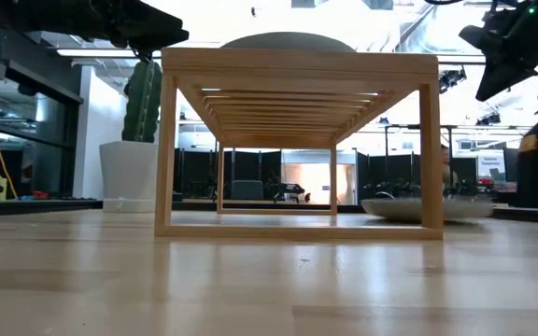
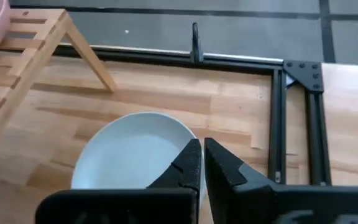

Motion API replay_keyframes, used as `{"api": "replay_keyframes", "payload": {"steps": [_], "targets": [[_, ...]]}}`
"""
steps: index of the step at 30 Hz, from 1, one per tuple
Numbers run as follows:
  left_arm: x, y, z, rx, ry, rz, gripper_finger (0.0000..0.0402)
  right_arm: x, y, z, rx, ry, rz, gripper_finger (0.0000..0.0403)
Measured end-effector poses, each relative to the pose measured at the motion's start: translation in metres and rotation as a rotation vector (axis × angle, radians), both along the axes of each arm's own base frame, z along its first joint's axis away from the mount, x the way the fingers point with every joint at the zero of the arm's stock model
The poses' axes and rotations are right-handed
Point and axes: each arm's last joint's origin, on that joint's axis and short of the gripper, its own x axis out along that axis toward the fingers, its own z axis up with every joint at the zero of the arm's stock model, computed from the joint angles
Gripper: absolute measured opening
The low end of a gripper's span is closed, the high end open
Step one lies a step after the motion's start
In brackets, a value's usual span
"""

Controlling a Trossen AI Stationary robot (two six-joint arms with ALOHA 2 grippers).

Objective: Place and stack plates onto a shelf
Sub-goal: Stack the blue plate on top of the blue plate on the shelf

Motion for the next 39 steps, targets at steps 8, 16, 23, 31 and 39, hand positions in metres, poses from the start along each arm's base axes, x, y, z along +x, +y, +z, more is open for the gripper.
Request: {"api": "replay_keyframes", "payload": {"steps": [8, 16, 23, 31, 39], "targets": [[0.0, 0.0, 0.0, 0.0, 0.0, 0.0, 0.0149, 0.021, -0.001, -0.034, 0.072, -0.011, 0.027, 0.0], [0.0, 0.0, 0.0, -0.007, 0.0, 0.001, 0.0149, 0.024, -0.001, -0.087, 0.115, 0.04, -0.06, 0.0017], [0.0, 0.0, 0.0, -0.008, -0.001, 0.001, 0.0149, 0.025, -0.002, -0.125, 0.113, -0.026, -0.103, 0.0104], [0.0, 0.0, 0.0, -0.009, -0.001, 0.001, 0.0149, 0.016, -0.002, -0.157, 0.101, -0.103, -0.245, 0.0169], [0.0, 0.0, 0.0, -0.009, -0.002, 0.001, 0.0149, 0.026, -0.004, -0.169, 0.101, -0.209, -0.205, 0.017]]}}
